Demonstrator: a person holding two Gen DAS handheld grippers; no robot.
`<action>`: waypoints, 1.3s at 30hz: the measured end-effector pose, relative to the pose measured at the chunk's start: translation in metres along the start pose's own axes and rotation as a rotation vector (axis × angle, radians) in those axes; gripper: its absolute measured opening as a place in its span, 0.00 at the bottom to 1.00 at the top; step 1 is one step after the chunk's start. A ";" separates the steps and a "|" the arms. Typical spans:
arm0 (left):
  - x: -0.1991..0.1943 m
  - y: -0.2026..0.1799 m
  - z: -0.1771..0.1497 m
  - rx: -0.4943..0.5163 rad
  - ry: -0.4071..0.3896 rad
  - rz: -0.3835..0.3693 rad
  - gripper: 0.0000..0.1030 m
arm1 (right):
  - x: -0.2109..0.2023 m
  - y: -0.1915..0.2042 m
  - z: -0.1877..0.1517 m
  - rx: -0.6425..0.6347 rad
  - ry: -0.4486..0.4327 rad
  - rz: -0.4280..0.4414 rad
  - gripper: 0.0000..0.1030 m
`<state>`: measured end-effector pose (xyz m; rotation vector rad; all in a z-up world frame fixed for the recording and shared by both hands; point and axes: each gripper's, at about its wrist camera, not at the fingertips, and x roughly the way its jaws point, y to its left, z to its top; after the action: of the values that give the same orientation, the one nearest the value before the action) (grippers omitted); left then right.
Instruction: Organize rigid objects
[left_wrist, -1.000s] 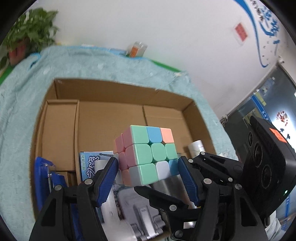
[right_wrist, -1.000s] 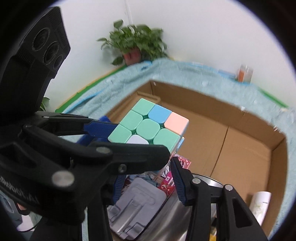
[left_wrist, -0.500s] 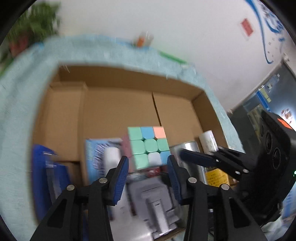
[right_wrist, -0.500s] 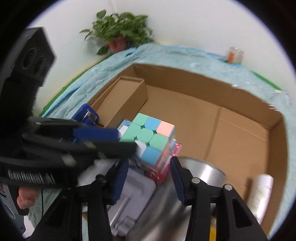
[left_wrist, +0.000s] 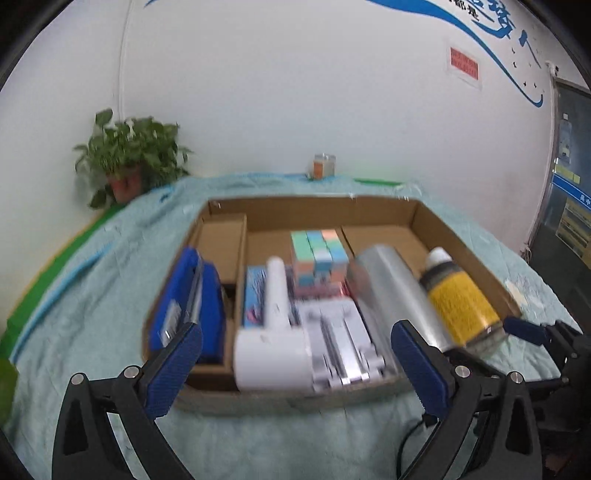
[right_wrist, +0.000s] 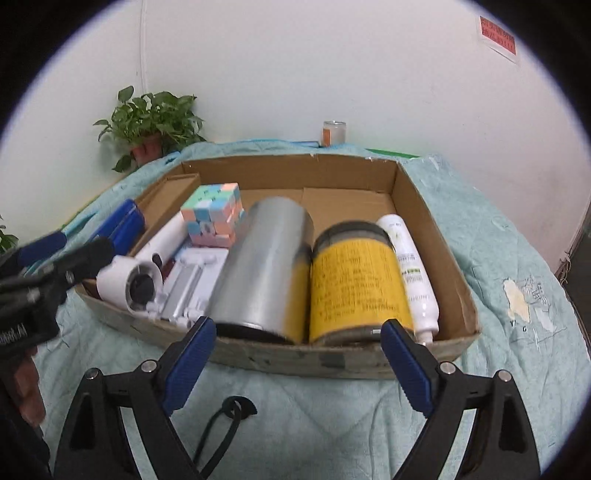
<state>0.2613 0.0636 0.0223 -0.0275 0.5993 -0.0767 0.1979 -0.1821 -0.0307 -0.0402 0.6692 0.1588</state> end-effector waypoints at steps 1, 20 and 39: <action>0.004 -0.002 -0.007 -0.002 0.007 -0.009 1.00 | 0.001 -0.003 -0.002 0.010 -0.012 0.004 0.88; 0.058 -0.015 -0.058 -0.007 -0.078 0.137 1.00 | 0.011 0.002 -0.035 0.004 -0.252 -0.028 1.00; 0.061 -0.014 -0.055 -0.002 -0.077 0.136 1.00 | 0.013 0.001 -0.033 0.005 -0.249 -0.020 1.00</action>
<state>0.2791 0.0446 -0.0565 0.0087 0.5229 0.0571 0.1873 -0.1823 -0.0641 -0.0219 0.4203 0.1400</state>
